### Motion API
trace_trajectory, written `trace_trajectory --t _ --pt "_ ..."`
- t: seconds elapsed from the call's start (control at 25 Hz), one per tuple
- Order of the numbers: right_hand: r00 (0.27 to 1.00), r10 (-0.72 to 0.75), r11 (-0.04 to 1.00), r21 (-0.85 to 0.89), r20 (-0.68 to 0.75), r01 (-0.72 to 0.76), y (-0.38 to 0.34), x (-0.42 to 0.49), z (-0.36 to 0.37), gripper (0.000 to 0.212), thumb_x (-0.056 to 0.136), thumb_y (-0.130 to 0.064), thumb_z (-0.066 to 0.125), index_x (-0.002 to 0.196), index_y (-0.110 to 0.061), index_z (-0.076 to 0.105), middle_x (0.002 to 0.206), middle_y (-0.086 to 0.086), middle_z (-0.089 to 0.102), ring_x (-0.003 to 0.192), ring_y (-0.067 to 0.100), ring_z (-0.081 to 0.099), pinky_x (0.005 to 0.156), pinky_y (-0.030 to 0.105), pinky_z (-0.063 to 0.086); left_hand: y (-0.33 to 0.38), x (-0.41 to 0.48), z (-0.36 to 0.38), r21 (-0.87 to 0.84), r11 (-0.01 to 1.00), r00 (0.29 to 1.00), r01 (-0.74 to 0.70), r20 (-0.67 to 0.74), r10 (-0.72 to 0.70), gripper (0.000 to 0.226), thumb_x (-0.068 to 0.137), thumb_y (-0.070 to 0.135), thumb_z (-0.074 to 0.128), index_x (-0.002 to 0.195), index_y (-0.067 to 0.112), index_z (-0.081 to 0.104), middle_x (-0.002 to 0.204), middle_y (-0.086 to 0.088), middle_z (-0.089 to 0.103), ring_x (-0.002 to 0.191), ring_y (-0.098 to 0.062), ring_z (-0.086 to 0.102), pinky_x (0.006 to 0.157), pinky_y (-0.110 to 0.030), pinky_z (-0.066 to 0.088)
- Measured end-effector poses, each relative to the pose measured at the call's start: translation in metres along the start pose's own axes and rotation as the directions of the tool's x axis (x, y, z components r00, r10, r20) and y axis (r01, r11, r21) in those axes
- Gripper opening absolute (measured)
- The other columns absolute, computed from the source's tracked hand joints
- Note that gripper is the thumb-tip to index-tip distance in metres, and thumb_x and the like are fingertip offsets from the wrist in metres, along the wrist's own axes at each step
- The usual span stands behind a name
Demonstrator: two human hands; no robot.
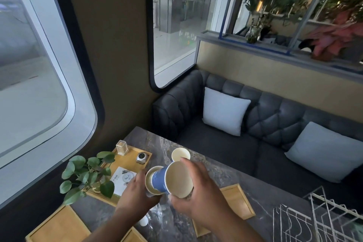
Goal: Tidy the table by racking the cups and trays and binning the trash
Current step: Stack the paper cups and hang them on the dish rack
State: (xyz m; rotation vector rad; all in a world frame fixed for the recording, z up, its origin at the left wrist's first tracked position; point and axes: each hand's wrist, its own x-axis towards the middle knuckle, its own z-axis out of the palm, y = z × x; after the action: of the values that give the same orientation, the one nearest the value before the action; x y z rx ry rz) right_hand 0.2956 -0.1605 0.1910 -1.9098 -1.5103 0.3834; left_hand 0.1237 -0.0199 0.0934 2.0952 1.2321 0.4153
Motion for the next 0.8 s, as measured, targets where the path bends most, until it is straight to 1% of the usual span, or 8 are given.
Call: trace_trajectory --t 0.2,0.32,0.4,0.48,0.6,0.68,0.76,0.8 --pt "0.999 -0.003 0.998 -0.061 0.038 0.006 0.002 0.015 0.015 0.092 0.07 -0.068 0.065 0.146 -0.056 0.016 0.137 -0.034 0.028 0.113 -0.003 0.046 0.085 0.015 0.039 0.002 0.013 -0.008 0.063 0.99 0.991 -0.129 -0.012 0.13 0.079 0.061 0.05 0.083 0.128 0.035 0.045 0.113 0.018 0.056 0.103 -0.004 0.053 0.079 -0.021 0.039" --pt "0.998 -0.019 0.993 -0.118 0.068 0.027 0.006 0.032 0.028 0.092 0.074 -0.066 0.062 0.15 -0.051 0.013 0.145 -0.029 0.028 0.128 -0.002 0.037 0.096 0.018 0.039 0.005 0.019 -0.01 0.029 0.979 0.98 -0.199 -0.012 0.2 0.085 0.058 0.054 0.082 0.131 0.042 0.04 0.114 0.03 0.048 0.106 -0.001 0.05 0.083 -0.021 0.041" --pt "0.993 -0.021 0.989 -0.14 0.112 0.037 0.012 0.046 0.041 0.093 0.077 -0.065 0.061 0.152 -0.049 0.01 0.15 -0.026 0.026 0.136 0.001 0.033 0.104 0.023 0.039 0.003 0.026 -0.008 0.01 0.977 0.977 -0.213 -0.022 0.213 0.087 0.057 0.06 0.079 0.133 0.04 0.041 0.115 0.03 0.047 0.107 0.0 0.049 0.084 -0.023 0.043" --pt "0.989 -0.011 0.988 -0.152 0.146 0.034 0.02 0.056 0.054 0.092 0.078 -0.066 0.06 0.153 -0.048 0.009 0.152 -0.025 0.026 0.138 0.003 0.033 0.104 0.024 0.04 0.0 0.033 -0.005 -0.003 0.977 0.977 -0.213 -0.025 0.213 0.088 0.058 0.065 0.077 0.134 0.04 0.041 0.118 0.029 0.048 0.109 0.0 0.049 0.086 -0.024 0.044" --pt "0.981 0.019 0.997 -0.082 0.191 -0.003 0.039 0.075 0.07 0.089 0.078 -0.081 0.052 0.152 -0.048 0.015 0.151 -0.027 0.03 0.136 -0.004 0.033 0.102 0.021 0.036 -0.017 0.046 -0.003 -0.012 0.987 0.987 -0.162 -0.01 0.162 0.088 0.057 0.064 0.074 0.135 0.04 0.039 0.118 0.023 0.053 0.113 -0.008 0.055 0.087 -0.028 0.048" --pt "0.987 0.09 0.996 -0.04 0.134 -0.086 0.058 0.095 0.078 0.075 0.084 -0.079 0.048 0.147 -0.043 0.029 0.147 -0.019 0.042 0.131 0.002 0.044 0.102 0.024 0.042 -0.033 0.057 -0.002 0.0 0.994 0.993 -0.112 -0.024 0.112 0.089 0.057 0.064 0.073 0.135 0.038 0.039 0.118 0.017 0.056 0.114 -0.013 0.057 0.088 -0.031 0.049" --pt "0.983 0.183 0.978 -0.1 0.014 -0.181 0.081 0.116 0.084 0.064 0.086 -0.061 0.061 0.141 -0.033 0.042 0.138 -0.005 0.053 0.123 0.017 0.054 0.099 0.032 0.047 -0.046 0.067 0.0 0.012 0.997 0.996 -0.081 -0.023 0.081 0.092 0.057 0.065 0.071 0.137 0.038 0.038 0.121 0.014 0.056 0.116 -0.014 0.056 0.09 -0.033 0.05" --pt "0.975 0.222 0.961 -0.166 -0.01 -0.221 0.091 0.127 0.087 0.069 0.084 -0.053 0.068 0.143 -0.026 0.043 0.138 0.0 0.054 0.124 0.022 0.053 0.101 0.034 0.046 -0.05 0.071 0.002 0.013 0.997 0.997 -0.073 -0.02 0.073 0.092 0.057 0.066 0.071 0.138 0.038 0.037 0.121 0.014 0.056 0.116 -0.013 0.055 0.09 -0.033 0.05"
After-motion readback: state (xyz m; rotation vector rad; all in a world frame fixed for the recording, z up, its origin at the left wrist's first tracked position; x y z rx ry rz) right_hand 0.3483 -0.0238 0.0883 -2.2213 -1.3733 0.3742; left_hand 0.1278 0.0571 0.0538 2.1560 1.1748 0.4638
